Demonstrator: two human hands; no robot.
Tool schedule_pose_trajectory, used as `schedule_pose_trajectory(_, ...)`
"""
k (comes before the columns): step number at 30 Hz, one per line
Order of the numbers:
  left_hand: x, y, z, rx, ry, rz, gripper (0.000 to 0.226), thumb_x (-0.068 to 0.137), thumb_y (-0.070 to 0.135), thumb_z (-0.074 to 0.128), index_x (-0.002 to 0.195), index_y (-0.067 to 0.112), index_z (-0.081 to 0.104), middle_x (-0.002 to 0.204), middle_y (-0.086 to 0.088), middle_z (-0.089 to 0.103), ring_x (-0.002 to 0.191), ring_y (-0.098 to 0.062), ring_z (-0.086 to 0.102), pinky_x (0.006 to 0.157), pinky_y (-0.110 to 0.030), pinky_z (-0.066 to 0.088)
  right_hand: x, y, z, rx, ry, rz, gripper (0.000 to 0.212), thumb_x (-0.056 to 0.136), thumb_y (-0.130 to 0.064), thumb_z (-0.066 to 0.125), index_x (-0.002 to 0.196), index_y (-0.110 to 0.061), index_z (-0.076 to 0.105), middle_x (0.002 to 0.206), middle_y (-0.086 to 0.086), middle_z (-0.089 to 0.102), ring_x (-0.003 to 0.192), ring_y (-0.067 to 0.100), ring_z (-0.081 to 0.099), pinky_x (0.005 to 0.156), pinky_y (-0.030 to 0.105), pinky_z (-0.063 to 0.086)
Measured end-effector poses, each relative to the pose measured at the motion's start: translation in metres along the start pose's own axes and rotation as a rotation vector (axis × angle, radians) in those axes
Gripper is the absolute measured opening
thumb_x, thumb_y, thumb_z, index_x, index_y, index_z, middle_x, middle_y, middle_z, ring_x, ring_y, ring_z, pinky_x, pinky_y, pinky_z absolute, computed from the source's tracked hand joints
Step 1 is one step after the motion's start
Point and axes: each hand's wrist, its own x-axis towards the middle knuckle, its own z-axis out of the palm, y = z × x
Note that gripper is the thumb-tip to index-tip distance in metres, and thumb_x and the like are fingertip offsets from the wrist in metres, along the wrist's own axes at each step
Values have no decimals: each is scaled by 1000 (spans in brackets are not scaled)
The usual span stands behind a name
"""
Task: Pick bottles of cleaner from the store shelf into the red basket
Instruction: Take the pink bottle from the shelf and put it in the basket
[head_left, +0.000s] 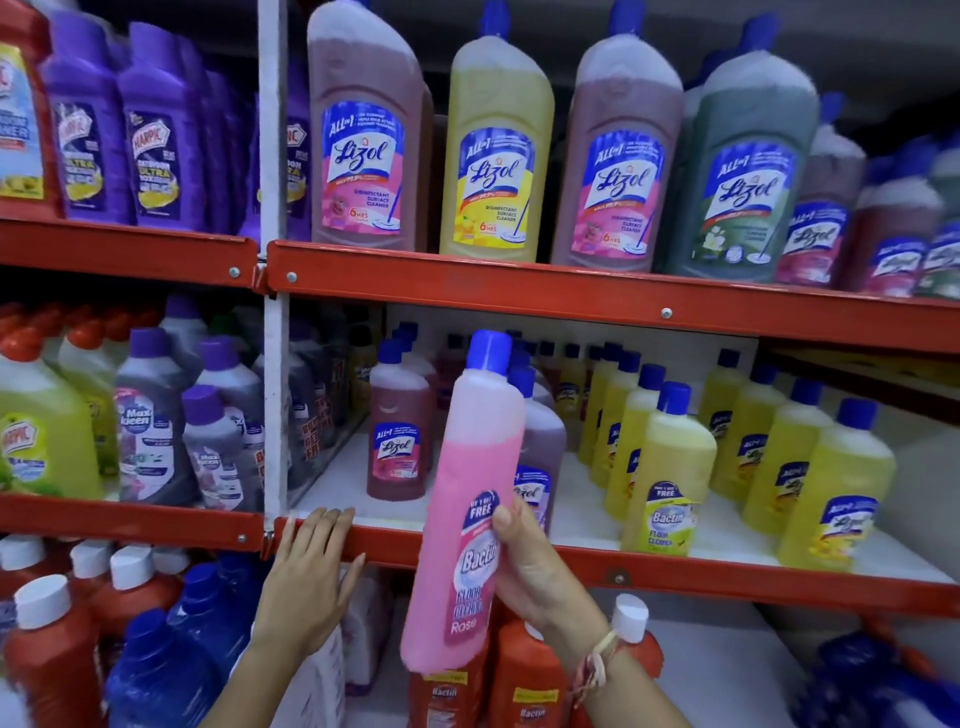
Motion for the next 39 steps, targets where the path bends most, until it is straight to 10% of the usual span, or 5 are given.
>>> schedule_pose_trajectory(9,-1,10,-8,3,-65,-28,82,89,63,6,129,5,48,121,-16,60,118,-33,51,104,-50,37,-27,-22,-20,-13,44,14,83,46,-39,93,111,-1,57,93,10,77,81,22,73,76,34,61)
schedule_pose_trajectory(15,0,96,-82,-702,138,-91,64,83,68,29,128,28,49,136,7,47,127,-8,36,105,-33,30,-58,-30,-33,-203,227,-34,85,33,-37,97,105,-6,64,92,14,77,80,25,74,68,32,60)
schedule_pose_trajectory(22,-9,175,-153,-1326,-62,78,30,82,39,67,107,23,66,114,6,68,102,-4,62,79,-15,50,-85,-15,-37,-398,390,-152,74,35,-36,96,102,-16,70,95,8,78,85,21,73,69,27,58)
schedule_pose_trajectory(32,-66,189,-67,-1226,-215,-111,59,45,15,94,98,16,70,91,6,76,84,-16,70,76,-37,58,-166,45,-68,-502,446,76,68,48,-11,90,109,-20,63,100,-6,77,93,10,70,77,24,58)
schedule_pose_trajectory(39,-146,187,25,-1024,-388,-200,68,37,38,92,99,23,69,95,1,73,86,-16,68,76,-40,56,-240,120,-101,-590,424,432,65,63,13,79,114,-21,58,97,-18,76,93,0,66,85,23,56)
